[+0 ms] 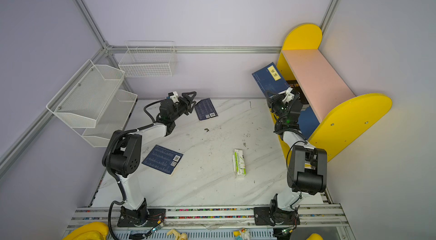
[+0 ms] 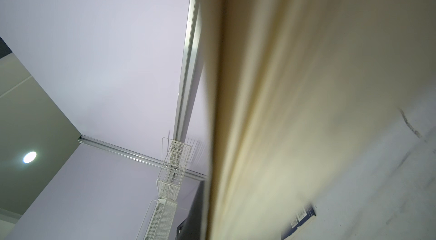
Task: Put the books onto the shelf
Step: 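Carry the dark blue paperback onto the shelf with the right gripper, then push the paperback down into the shelf beside the standing books with the right gripper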
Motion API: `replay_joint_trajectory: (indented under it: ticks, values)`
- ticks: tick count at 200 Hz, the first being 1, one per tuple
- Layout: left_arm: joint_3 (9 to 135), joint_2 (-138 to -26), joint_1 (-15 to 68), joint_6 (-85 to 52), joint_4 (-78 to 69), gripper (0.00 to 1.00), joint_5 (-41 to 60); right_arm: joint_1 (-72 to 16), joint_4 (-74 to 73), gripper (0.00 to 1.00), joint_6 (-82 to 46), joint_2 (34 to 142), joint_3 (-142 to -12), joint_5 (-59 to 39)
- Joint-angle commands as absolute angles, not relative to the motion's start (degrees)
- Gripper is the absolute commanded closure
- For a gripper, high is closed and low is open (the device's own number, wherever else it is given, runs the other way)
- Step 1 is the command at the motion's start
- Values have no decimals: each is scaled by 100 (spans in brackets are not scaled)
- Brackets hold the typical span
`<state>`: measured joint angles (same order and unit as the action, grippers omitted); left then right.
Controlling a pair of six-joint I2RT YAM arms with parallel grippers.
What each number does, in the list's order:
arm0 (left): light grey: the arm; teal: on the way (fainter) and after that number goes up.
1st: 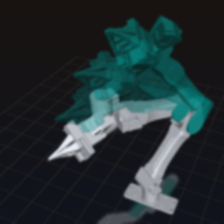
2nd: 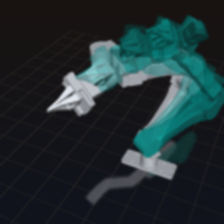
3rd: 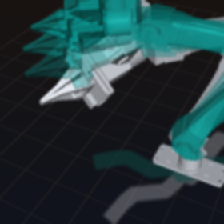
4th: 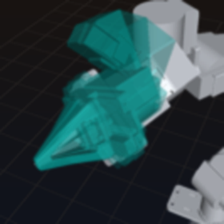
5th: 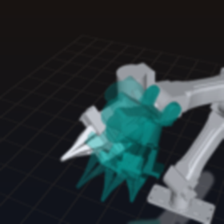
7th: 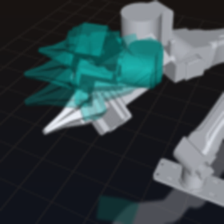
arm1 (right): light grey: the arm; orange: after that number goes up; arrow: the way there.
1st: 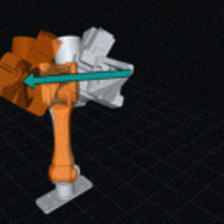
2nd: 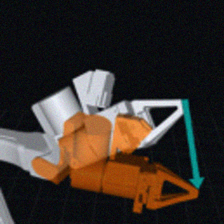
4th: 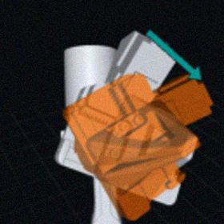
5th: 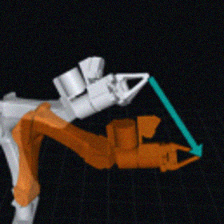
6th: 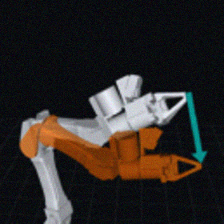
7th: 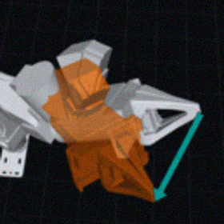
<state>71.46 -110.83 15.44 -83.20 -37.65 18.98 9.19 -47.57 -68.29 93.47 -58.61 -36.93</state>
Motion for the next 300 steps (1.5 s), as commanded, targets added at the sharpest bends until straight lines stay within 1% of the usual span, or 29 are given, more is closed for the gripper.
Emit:
replay_joint_trajectory:
  ticks: [1,43,68,96,120,142,144,147,151,221,241,300]
  values:
    - [6979,-11131,1573,-8334,-3978,25,2094,1199,-4971,100,-6712,9367,-5904,-3790]
    - [6876,-11116,1573,-8390,-3999,25,2074,1588,-4507,100,-6750,9425,-6102,-3280]
    - [6757,-11052,1573,-8399,-3988,25,2025,1700,-4282,100,-6752,9600,-6245,-3154]
    - [6732,-10987,1568,-8362,-3951,22,2026,1790,-4299,100,-6881,9890,-6451,-2991]
    - [6716,-10886,1573,-8203,-3929,19,2022,1810,-3965,100,-6903,10197,-6900,-3029]
    - [6656,-10800,1564,-8112,-4000,13,2039,1808,-3258,100,-6699,10379,-7268,-2847]
    - [6641,-10795,1567,-8101,-4017,10,2037,1810,-3232,100,-6687,10384,-7275,-2817]
    - [6625,-10793,1565,-8101,-4041,3,2031,1810,-3199,100,-6688,10392,-7285,-2772]
    - [6599,-10781,1562,-8103,-4079,0,2026,1811,-3181,100,-6687,10402,-7295,-2711]
    - [6567,-10836,1547,-8177,-4236,0,2017,1811,-2902,100,-6773,10635,-7629,-2238]
    - [6537,-10861,1550,-8222,-4248,0,2007,1776,-2675,100,-6732,10640,-7700,-2204]
    - [6572,-10954,1537,-8322,-4328,0,2053,1627,-2860,100,-6744,10572,-7591,-2272]
